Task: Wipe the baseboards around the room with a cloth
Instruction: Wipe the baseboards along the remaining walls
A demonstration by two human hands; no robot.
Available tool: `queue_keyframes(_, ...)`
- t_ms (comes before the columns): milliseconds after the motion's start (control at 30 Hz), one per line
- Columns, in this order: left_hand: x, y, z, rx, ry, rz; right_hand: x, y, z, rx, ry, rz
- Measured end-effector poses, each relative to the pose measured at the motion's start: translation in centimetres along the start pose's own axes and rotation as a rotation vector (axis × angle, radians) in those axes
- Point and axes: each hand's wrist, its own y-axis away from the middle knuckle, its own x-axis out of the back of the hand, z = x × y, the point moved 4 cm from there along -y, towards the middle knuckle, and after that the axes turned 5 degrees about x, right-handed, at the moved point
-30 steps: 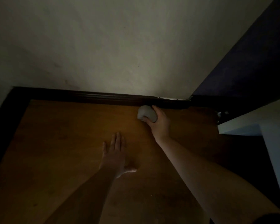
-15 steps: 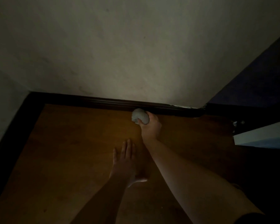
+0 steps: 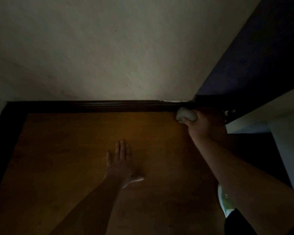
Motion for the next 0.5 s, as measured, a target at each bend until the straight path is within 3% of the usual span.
queue_keyframes(233,0.2,0.1,0.1,0.005,0.001,-0.016,5.1,-1.0,2.0,-0.131,0.005,0.100)
queue_keyframes(500,0.7,0.4,0.5,0.010,0.025,-0.034,-5.7,5.5,-4.6,0.016,-0.217,-0.112)
